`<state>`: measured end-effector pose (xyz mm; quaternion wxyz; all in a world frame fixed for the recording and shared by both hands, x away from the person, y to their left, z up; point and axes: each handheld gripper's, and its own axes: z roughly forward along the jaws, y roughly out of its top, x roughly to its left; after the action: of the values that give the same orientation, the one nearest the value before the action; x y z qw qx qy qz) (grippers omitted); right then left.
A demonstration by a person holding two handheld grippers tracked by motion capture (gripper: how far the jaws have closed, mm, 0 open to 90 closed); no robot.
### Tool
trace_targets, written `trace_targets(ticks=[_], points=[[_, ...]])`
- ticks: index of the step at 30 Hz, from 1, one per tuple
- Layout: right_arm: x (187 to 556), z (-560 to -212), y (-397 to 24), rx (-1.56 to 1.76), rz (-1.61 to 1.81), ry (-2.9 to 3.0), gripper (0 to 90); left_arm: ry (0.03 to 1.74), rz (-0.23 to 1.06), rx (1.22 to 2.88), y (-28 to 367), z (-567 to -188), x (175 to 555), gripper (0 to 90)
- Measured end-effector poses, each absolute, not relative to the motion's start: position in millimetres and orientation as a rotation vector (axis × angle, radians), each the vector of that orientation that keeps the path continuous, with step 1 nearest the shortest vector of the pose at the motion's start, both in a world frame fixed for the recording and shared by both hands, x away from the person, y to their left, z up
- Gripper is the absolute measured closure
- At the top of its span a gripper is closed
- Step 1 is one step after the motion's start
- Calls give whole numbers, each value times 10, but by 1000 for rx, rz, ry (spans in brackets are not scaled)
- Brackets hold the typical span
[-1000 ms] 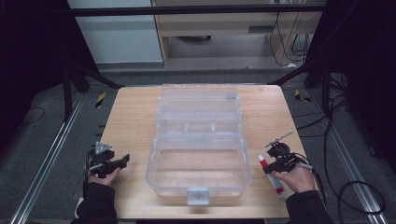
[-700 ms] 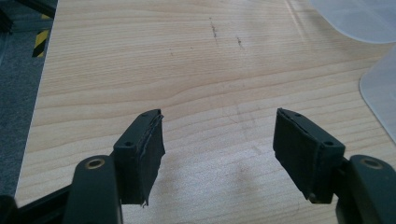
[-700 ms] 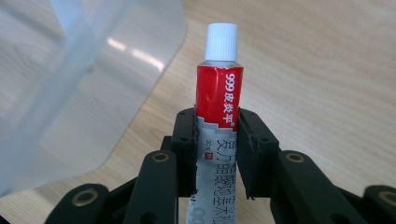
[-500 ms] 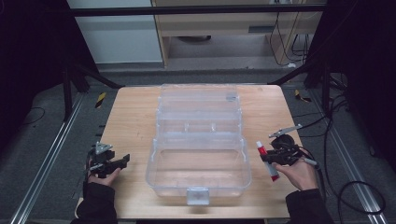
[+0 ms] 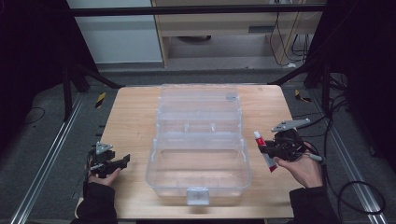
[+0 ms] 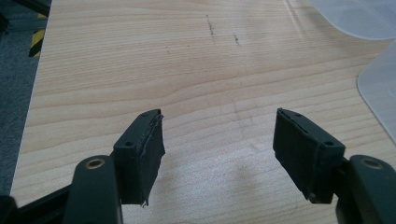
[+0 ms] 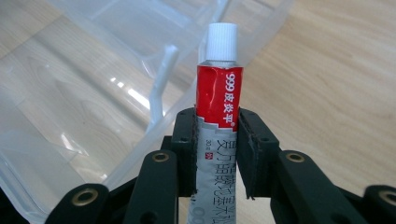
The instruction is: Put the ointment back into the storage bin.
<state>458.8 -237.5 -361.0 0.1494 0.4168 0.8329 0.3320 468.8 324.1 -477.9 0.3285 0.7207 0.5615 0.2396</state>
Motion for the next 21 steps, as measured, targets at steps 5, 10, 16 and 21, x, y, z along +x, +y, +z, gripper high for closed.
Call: trace_targets(ticks=[5,10,16,21], points=[[4590,-3487,-2322,1130,999,2405,700,1473,625,1882,3241,-4779,4687,332],[4604,-3374,-2217,1043,1026,2444,701,1467,627,1889,3238,-4779,4688,331],[4622,-3233,-2080,929,1054,2492,701,1468,623,1889,3241,-4781,4690,332],[4655,-3152,-1929,840,1032,2545,700,1466,623,1890,3239,-4782,4690,332]])
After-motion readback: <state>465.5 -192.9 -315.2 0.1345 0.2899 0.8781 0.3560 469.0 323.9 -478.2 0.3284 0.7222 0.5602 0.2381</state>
